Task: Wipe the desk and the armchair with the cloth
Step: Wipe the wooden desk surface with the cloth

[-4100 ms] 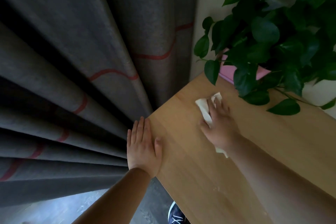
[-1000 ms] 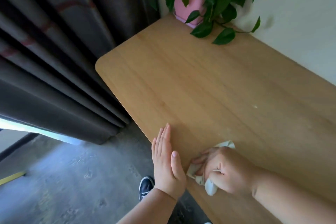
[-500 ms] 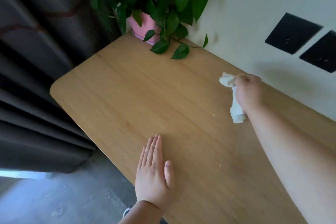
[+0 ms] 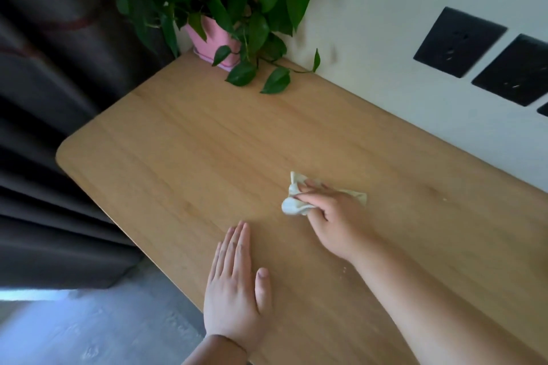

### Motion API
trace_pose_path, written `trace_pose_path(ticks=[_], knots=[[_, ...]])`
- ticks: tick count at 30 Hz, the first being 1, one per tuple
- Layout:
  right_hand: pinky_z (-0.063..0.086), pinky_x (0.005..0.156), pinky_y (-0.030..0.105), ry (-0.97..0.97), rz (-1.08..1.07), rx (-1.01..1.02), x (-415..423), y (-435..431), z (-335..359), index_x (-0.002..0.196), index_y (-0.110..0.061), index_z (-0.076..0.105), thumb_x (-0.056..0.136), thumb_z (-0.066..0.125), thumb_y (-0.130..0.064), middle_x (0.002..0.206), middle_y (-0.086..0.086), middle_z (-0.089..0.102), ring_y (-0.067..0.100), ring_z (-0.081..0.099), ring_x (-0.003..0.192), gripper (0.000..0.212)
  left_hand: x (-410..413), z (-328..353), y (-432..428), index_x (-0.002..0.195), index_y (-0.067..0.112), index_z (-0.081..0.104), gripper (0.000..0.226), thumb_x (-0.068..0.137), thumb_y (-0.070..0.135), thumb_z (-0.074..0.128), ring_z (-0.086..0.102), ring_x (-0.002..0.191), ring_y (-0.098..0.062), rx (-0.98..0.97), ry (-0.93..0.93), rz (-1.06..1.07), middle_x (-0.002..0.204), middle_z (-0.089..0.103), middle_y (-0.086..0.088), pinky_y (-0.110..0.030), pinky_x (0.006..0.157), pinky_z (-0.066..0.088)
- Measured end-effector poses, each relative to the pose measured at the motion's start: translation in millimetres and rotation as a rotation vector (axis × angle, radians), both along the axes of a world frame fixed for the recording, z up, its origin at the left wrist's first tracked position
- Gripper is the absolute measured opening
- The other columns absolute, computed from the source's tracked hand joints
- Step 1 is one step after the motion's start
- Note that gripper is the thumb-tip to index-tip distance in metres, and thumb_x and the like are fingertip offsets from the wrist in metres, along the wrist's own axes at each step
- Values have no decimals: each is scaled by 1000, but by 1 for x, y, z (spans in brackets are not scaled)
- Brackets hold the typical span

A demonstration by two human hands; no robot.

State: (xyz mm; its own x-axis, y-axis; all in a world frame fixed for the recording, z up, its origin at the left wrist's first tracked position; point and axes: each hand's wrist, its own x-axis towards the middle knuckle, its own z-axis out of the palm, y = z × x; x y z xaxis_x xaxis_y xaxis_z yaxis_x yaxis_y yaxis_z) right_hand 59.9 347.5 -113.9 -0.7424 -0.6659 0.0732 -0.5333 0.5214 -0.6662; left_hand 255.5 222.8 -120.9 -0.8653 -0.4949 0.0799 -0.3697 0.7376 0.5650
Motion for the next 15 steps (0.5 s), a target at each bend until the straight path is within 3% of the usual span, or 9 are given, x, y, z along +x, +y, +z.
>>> trace_pose_path(ticks=[4,9,11,13,14,15], knots=[[33,121,33,-52,137,0,64,12,2,119,-20,77,91,53,-11,131,-3,71,9,55,135,38,1,-1,2,155,5,39,64,103,40,24,35,152,-24,-15,-11,1,160,44,-8,-51,121,32],[35,119,31,-128,214,-20,109,33,11,122,-28,75,91,40,-20,131,-11,71,1,52,135,48,2,0,2,153,8,44,61,103,37,24,33,153,-23,15,-11,20,159,46,-6,-47,125,27],[48,109,37,-333,76,-112,114,36,25,113,-32,79,92,42,-16,117,-9,77,4,66,116,45,3,3,3,152,10,46,61,102,37,24,32,153,-23,36,-12,20,158,47,-5,-48,125,26],[58,88,36,-537,-235,-250,101,44,38,86,-38,82,90,46,-10,85,-3,79,13,72,85,46,4,5,3,151,11,47,62,102,40,22,30,154,-22,62,-4,16,159,47,-3,-48,125,24],[57,74,27,-534,-380,-293,85,50,42,71,-31,78,87,46,-13,69,-4,74,16,69,74,41,3,7,4,151,12,47,63,103,42,21,29,154,-22,90,10,23,159,46,-2,-48,126,24],[52,64,28,-465,-479,-274,64,60,44,62,-22,70,83,45,-18,56,-5,66,19,63,67,33,1,8,5,151,12,47,64,103,43,19,29,154,-21,129,28,35,159,46,-2,-47,126,23]])
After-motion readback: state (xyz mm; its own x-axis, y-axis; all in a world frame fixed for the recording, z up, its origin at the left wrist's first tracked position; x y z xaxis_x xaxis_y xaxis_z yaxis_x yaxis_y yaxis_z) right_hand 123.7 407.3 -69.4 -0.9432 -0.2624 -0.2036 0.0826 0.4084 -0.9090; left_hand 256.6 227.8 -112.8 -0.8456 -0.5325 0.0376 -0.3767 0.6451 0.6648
